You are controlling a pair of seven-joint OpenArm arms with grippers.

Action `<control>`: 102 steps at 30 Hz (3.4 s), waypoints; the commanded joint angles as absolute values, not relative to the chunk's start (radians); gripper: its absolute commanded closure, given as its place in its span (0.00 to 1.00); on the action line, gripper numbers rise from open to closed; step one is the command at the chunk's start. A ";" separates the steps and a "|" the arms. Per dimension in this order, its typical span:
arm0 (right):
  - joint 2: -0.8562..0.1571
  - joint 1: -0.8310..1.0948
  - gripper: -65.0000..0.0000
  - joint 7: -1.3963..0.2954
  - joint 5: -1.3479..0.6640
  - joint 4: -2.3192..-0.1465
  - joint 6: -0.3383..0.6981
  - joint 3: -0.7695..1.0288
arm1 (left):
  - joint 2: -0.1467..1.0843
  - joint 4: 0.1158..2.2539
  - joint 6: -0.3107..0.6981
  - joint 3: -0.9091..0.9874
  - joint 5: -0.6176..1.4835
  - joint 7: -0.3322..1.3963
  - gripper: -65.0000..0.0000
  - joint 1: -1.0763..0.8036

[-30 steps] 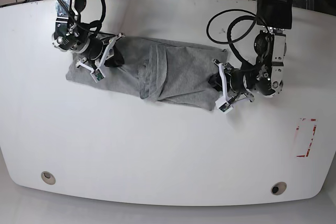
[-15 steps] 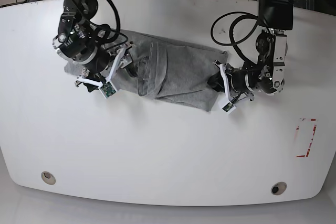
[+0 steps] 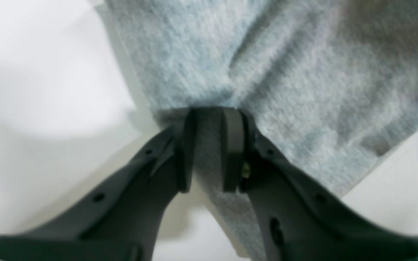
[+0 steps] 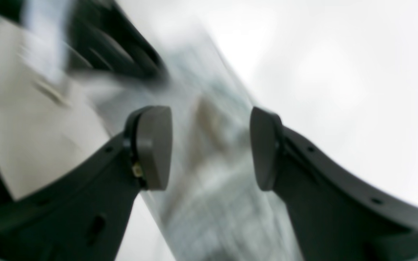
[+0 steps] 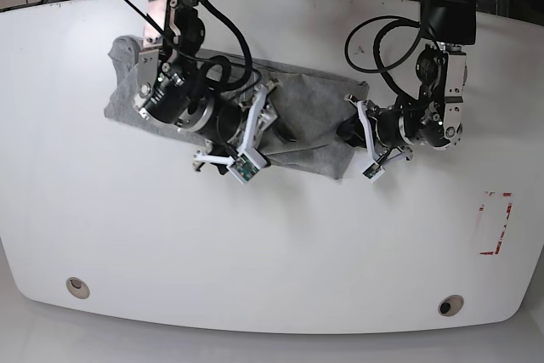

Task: Layout the t-shirt on the table in an organized manner, then fold the t-shirt properly
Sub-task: 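Grasp the shirt end with the right gripper and fold it toward the left gripper, then release the fold and withdraw the right gripper away from the shirt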

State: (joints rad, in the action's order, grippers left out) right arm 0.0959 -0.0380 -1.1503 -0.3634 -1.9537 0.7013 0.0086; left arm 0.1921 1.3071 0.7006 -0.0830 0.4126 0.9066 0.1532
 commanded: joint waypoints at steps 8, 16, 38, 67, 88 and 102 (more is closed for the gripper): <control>0.093 -0.148 0.51 -1.093 -0.363 -1.751 0.698 -0.081 | 0.199 1.305 0.698 -0.082 0.364 0.964 0.84 0.143; 0.042 -0.147 0.51 -1.061 -0.363 -1.646 0.698 -0.091 | 0.199 1.307 0.698 -0.079 0.364 0.964 0.84 0.140; -0.226 0.065 0.51 -1.061 -0.375 -1.847 0.698 -0.010 | 0.220 1.305 0.698 -0.077 0.366 0.963 0.84 0.139; 0.004 0.099 0.51 -1.145 -0.364 -1.939 0.698 -0.105 | 0.222 1.307 0.698 -0.077 0.366 0.963 0.84 0.139; -0.234 0.268 0.51 -1.059 -0.375 -1.919 0.698 -0.102 | 0.222 1.305 0.698 -0.077 0.366 0.963 0.84 0.139; -0.275 0.295 0.51 -1.059 -0.377 -2.003 0.698 0.191 | 0.222 1.308 0.698 -0.077 0.366 0.963 0.84 0.139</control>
State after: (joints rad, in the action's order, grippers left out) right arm -0.2665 0.3134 -1.0744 -0.3676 -1.9823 0.6994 0.1429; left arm 0.2092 1.3083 0.7082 -0.0772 0.4267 0.8989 0.1410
